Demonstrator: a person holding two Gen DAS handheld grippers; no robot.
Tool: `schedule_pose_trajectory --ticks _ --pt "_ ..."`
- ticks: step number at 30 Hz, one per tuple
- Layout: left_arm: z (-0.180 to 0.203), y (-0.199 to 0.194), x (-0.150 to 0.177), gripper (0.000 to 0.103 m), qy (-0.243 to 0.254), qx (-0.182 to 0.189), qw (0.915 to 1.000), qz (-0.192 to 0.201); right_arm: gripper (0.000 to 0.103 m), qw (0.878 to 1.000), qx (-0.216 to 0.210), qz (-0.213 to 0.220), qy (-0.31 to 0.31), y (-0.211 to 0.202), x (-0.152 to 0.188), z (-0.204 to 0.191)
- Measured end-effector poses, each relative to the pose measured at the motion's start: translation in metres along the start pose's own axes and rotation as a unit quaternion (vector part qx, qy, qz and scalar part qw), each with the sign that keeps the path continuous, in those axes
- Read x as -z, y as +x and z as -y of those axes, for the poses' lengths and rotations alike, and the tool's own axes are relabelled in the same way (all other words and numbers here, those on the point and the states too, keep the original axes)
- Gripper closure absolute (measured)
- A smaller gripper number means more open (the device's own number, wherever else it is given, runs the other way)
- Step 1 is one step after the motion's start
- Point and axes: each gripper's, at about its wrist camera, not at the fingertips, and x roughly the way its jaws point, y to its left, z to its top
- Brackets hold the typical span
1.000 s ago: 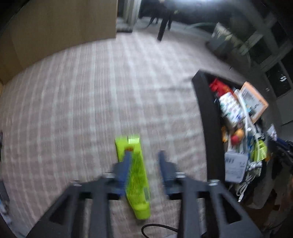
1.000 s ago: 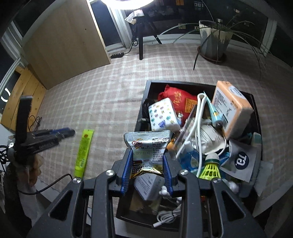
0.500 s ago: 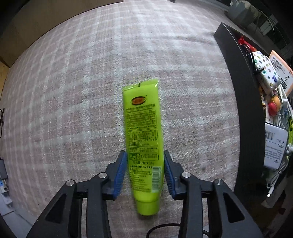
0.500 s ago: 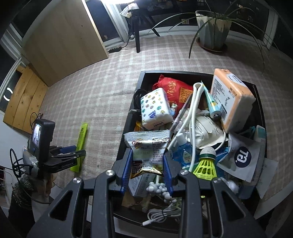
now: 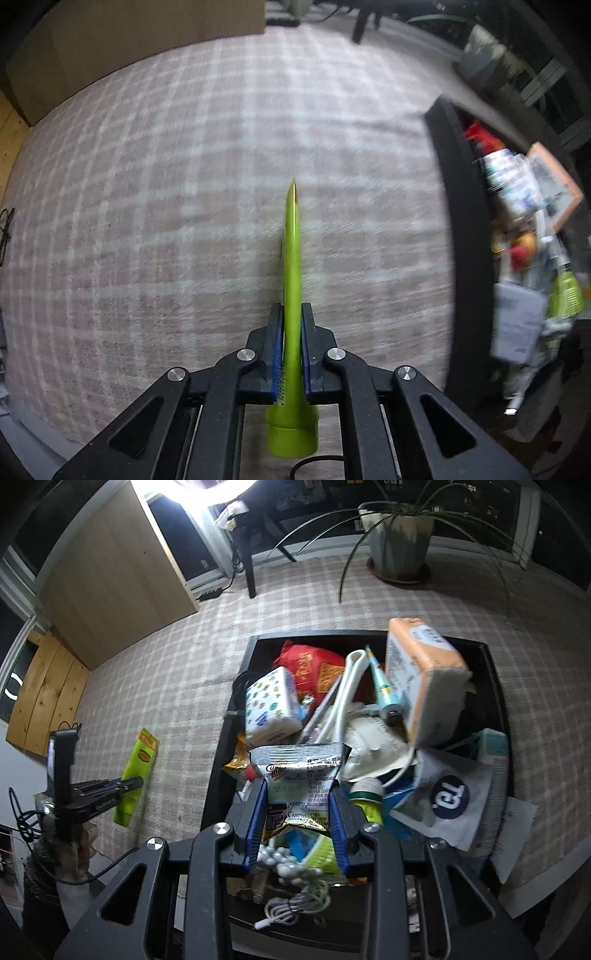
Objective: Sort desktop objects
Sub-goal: 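Carry the yellow-green tube and snack packet over the black bin with both grippers, then open both grippers to drop the tube and snack packet into the bin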
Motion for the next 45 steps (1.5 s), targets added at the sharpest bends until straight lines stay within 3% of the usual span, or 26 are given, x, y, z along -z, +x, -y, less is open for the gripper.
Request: schedule_pose_trajectory --ticks 7,15,22,24,26,27,38,45 --pt "0.061 -0.044 -0.02 0.096 0.051 0.057 0.996 0.047 0.072 0.999 0.024 0.008 0.023 -0.016 -0.001 0.029" --pt "0.146 -0.065 -0.052 0.095 0.115 0.12 0.9845 0.056 0.072 0.998 0.05 0.006 0.039 -0.022 -0.002 0.051" --pt "0.212 -0.068 -0.058 0.095 0.174 0.119 0.9758 0.059 0.07 0.996 0.067 0.005 0.05 -0.025 -0.005 0.062" --pt "0.223 -0.065 -0.062 0.086 0.18 0.117 0.9753 0.053 0.066 0.996 0.074 0.003 0.057 -0.025 -0.005 0.063" --pt "0.232 -0.063 -0.063 0.06 0.187 0.109 0.9748 0.054 0.062 0.995 0.076 0.006 0.059 -0.027 -0.004 0.064" --pt "0.235 -0.064 -0.062 0.058 0.192 0.106 0.9739 0.058 0.061 0.995 0.077 0.006 0.06 -0.028 -0.003 0.065" --pt "0.23 -0.066 -0.059 0.058 0.199 0.081 0.9742 0.07 0.056 0.995 0.084 0.01 0.061 -0.031 0.002 0.054" --pt "0.2 -0.08 -0.05 0.055 0.183 0.071 0.9768 0.087 0.054 0.995 0.082 0.019 0.053 -0.027 0.003 0.021"
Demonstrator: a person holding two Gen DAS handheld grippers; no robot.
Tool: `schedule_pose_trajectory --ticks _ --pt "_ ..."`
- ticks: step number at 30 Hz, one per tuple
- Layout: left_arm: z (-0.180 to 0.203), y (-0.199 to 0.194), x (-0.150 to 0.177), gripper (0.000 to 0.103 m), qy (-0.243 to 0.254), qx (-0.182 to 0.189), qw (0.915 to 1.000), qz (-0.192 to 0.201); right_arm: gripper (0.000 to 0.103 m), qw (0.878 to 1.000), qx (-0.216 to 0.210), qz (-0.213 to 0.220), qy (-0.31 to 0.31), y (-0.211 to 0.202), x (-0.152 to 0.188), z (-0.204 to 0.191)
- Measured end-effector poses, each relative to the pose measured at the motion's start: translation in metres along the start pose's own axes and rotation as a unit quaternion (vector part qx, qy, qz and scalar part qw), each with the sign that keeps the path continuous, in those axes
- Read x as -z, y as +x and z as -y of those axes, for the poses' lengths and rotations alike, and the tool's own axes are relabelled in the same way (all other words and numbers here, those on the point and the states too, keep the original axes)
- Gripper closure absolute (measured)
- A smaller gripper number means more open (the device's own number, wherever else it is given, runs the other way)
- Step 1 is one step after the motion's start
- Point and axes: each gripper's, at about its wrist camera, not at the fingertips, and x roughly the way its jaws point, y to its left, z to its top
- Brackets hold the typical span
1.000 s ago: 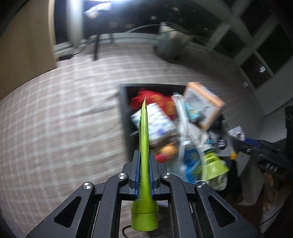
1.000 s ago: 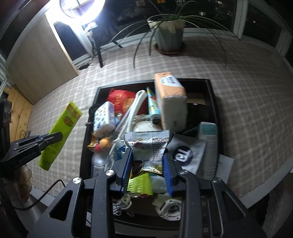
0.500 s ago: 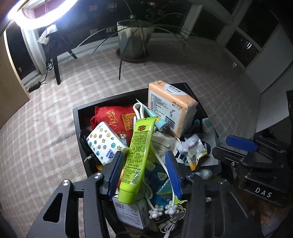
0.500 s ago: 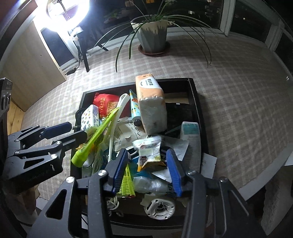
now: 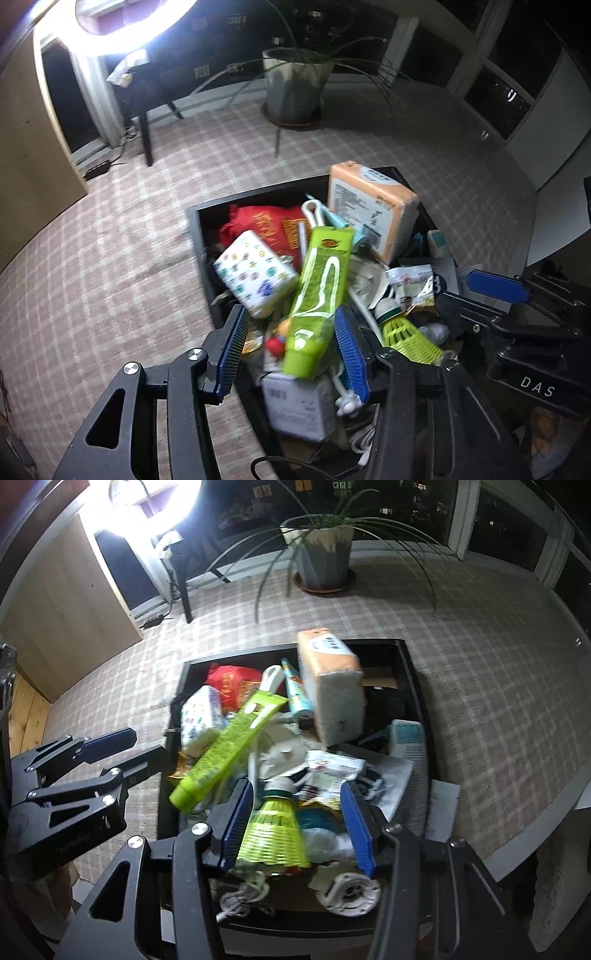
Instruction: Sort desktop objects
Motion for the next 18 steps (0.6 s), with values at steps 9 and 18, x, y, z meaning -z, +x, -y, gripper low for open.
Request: schedule_pose_trajectory --ticks 9,18 --pt "-0.057 -0.042 0.032 0.044 -0.025 -0.042 0.9983 0.033 0.045 0.999 -0.004 0.03 -0.041 -0.011 0.012 -0.081" --pt "-0.132 -0.063 0.079 0.043 -0.067 -0.081 0.9939 0.033 0.044 0.996 -0.013 0.045 -0.07 -0.003 0.027 -0.173"
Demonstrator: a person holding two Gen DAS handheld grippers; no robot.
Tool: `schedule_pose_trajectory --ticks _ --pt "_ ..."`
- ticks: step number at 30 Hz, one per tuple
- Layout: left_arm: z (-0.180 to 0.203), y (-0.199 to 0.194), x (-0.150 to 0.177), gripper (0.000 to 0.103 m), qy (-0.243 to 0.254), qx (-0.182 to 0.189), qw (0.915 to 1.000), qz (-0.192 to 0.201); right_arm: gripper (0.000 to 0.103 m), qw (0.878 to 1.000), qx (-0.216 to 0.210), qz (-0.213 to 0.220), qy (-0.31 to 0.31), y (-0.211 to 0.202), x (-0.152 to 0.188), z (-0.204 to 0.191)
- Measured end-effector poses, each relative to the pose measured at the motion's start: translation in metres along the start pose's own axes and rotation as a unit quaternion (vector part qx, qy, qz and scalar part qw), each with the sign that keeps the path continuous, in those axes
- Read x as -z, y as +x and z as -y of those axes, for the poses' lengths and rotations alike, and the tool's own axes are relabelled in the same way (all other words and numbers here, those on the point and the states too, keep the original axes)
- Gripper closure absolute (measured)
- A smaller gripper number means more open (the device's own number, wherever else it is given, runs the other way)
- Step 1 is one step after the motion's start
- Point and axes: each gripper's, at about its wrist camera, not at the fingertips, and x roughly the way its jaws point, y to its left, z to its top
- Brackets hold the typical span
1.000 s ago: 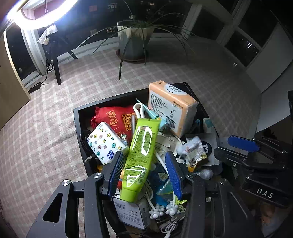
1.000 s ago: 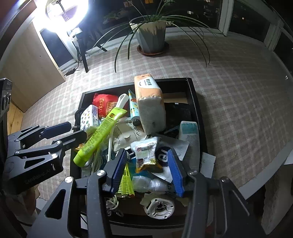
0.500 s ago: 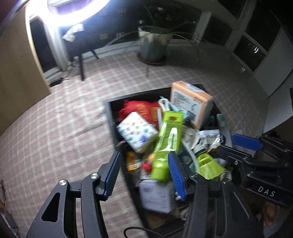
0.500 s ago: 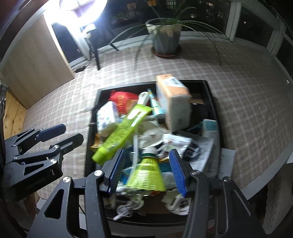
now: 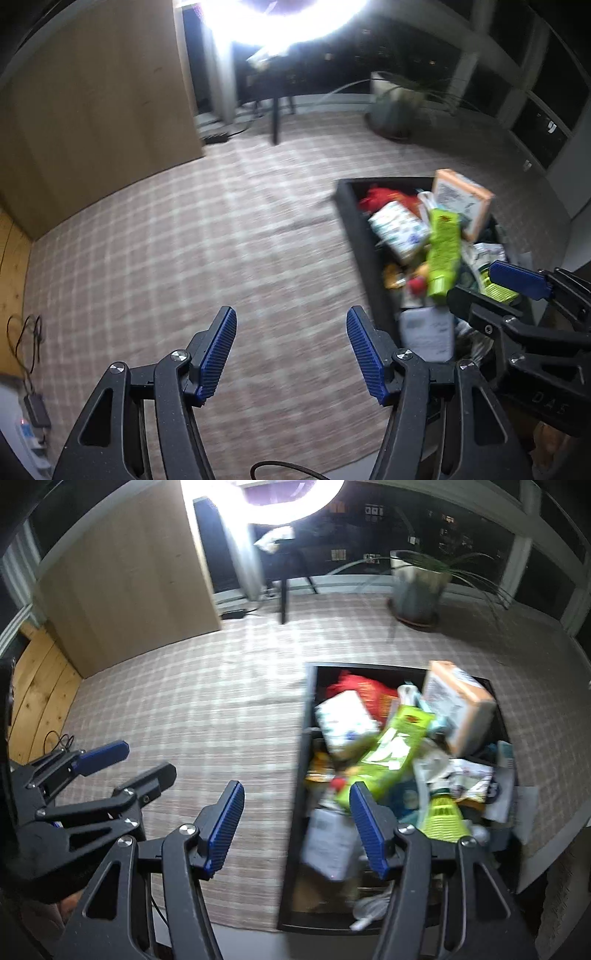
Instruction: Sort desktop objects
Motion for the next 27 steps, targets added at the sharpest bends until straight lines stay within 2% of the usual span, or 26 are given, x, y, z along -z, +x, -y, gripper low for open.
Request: schedule_pose_trajectory --ticks 13,27 --pt "-0.118 -0.006 0.058 0.043 -0.077 -0.029 0.9965 -0.013 0.044 0.999 -0.007 -0.002 -0.046 0.028 0.019 -0.126" --pt "-0.194 0.0 0.094 0.043 -0.123 -0.06 0.9904 -0.019 0.044 0.998 -0.001 0.003 -0.062 0.054 0.03 -0.185"
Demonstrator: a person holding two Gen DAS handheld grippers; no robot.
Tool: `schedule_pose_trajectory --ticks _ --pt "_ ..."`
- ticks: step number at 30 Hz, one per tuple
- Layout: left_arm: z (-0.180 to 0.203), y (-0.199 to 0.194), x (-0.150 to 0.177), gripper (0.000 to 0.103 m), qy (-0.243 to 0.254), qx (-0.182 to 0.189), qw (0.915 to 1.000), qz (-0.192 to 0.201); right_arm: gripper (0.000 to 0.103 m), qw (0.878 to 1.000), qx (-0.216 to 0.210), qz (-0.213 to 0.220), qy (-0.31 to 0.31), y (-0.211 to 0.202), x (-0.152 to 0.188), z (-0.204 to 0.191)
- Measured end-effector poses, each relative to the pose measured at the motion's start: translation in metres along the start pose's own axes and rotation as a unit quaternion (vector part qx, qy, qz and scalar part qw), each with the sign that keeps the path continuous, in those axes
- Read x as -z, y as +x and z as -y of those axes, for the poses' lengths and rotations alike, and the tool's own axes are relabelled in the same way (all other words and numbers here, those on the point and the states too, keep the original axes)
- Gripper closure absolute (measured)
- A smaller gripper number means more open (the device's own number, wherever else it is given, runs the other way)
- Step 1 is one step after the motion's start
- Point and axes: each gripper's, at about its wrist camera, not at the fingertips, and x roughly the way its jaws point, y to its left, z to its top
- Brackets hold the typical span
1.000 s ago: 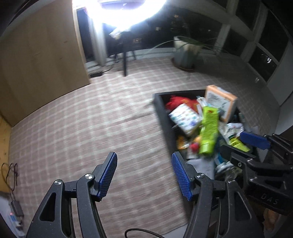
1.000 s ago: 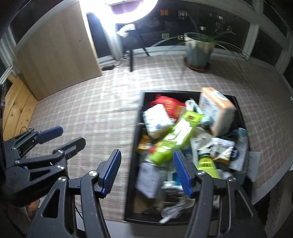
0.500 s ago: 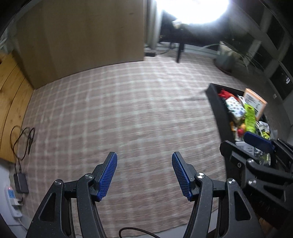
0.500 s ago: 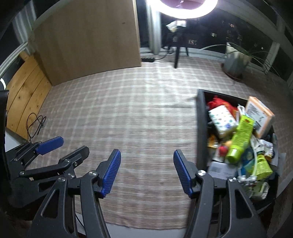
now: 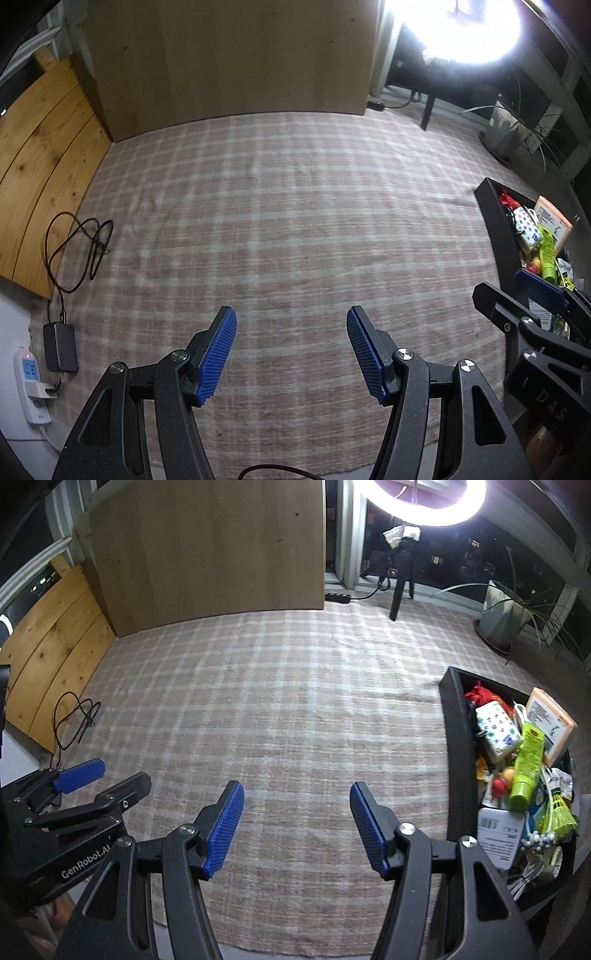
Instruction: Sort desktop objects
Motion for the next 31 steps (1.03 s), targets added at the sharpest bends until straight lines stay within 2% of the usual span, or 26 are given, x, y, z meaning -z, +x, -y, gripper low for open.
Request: schedule_pose_trajectory --ticks 11,19,24,31 --pt "-0.02 -0.001 0.007 0.043 -0.021 0.0 0.9998 -0.002 0.044 1.0 0.0 -0.006 -0.021 0.009 0.001 -0.025" --pt "-0.024 0.001 0.01 0.043 -0.029 -0.002 0.9996 0.005 0.044 1.0 -0.002 -0.012 -0.025 0.015 0.001 -0.026" --pt "-0.032 0.002 0.013 0.043 -0.046 0.0 0.9989 -0.007 0.044 0.999 -0.001 -0.014 -0.03 0.02 0.001 -0.027" --pt "-0.026 -0.003 0.011 0.043 -0.033 0.002 0.9994 0.01 0.044 0.999 -0.003 -0.013 -0.033 0.023 -0.002 -0.029"
